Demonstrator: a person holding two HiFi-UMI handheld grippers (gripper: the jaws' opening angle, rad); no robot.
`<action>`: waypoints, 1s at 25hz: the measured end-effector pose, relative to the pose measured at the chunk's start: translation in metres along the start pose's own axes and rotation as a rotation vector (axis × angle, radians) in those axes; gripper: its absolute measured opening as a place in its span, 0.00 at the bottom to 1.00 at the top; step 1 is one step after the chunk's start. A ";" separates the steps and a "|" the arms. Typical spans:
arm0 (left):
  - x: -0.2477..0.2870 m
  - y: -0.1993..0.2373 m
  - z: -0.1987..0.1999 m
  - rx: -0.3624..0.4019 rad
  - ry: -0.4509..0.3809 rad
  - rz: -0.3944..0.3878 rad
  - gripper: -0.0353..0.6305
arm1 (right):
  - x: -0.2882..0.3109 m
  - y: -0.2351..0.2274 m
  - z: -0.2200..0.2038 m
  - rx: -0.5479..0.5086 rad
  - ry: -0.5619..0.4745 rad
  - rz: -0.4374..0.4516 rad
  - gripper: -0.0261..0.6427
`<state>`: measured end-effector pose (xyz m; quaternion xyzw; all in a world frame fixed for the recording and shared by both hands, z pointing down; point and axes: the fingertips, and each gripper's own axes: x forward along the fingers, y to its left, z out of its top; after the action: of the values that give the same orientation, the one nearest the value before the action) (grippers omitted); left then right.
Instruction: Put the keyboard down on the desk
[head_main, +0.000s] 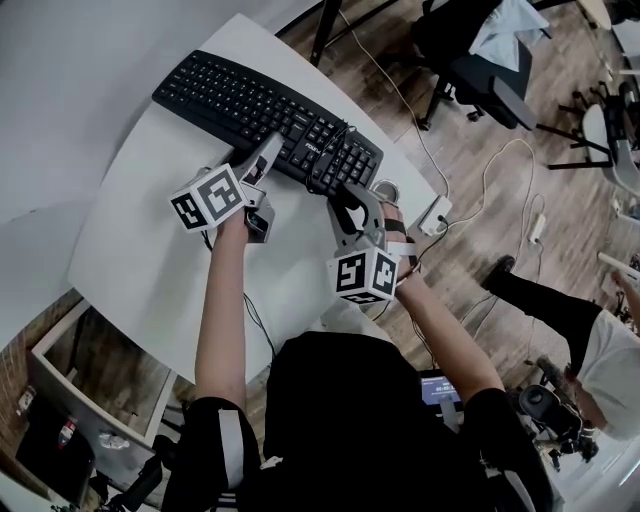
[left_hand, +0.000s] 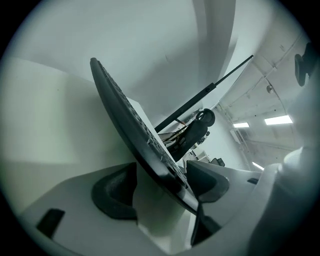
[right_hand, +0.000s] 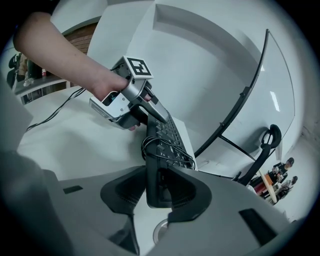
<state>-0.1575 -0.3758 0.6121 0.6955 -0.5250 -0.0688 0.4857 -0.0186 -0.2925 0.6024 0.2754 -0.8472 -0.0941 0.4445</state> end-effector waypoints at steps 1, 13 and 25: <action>-0.002 0.000 -0.002 0.014 0.009 0.006 0.52 | 0.000 0.001 -0.001 0.001 0.002 0.001 0.26; -0.037 -0.005 -0.039 0.067 0.059 0.031 0.41 | 0.004 0.004 -0.005 -0.020 0.009 0.015 0.27; -0.057 -0.005 -0.074 0.222 0.114 0.115 0.09 | 0.017 0.013 -0.015 -0.030 0.040 0.049 0.29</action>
<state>-0.1341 -0.2855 0.6232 0.7165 -0.5400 0.0574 0.4379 -0.0191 -0.2899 0.6282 0.2496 -0.8430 -0.0905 0.4678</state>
